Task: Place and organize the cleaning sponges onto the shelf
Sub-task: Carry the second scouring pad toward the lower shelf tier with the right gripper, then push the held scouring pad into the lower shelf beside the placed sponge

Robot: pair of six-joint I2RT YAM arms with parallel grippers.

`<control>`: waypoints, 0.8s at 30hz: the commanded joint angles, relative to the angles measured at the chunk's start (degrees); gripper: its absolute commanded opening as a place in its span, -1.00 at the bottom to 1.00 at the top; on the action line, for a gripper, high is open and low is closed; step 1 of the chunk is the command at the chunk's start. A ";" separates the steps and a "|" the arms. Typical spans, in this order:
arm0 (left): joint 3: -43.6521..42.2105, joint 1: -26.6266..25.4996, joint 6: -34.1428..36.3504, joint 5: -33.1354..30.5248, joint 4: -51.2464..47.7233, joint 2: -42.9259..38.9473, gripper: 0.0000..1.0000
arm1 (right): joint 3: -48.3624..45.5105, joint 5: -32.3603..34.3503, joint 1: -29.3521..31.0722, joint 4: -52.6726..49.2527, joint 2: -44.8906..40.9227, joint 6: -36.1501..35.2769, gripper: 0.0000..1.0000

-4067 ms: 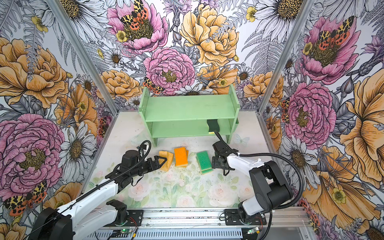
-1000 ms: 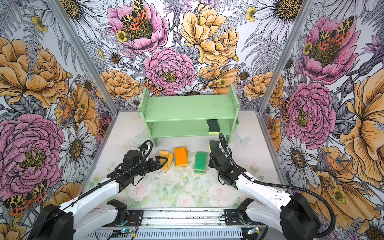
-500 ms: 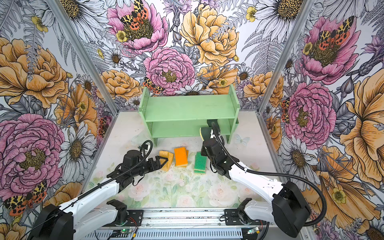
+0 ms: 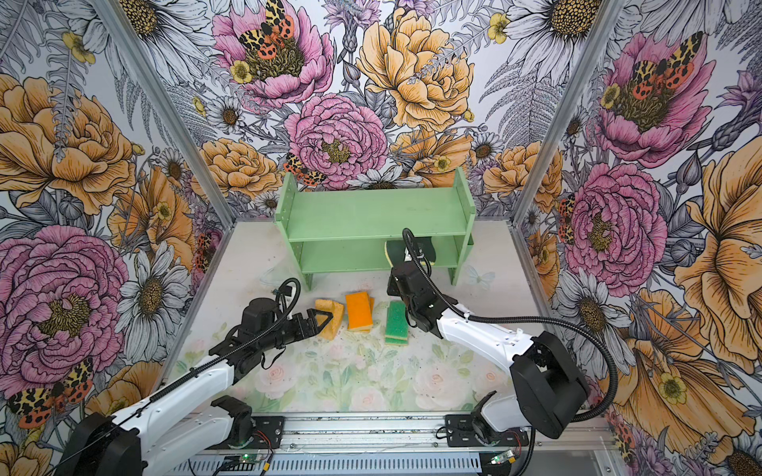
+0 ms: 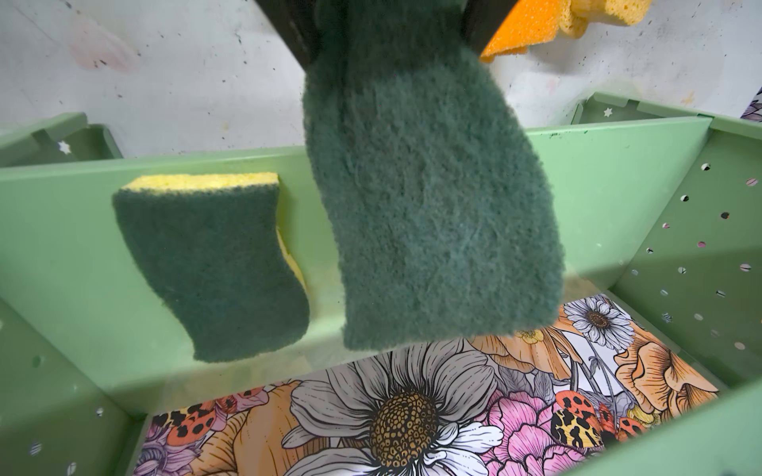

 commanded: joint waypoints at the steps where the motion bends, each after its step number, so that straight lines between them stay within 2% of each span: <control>1: 1.02 -0.34 1.49 -0.78 -0.34 -0.82 0.98 | 2.75 -0.69 -0.75 0.32 1.59 -0.92 -0.07; 24: -0.29 -0.33 1.44 -0.93 -0.21 -2.20 0.98 | 3.04 1.49 -1.55 4.43 4.06 1.07 -0.07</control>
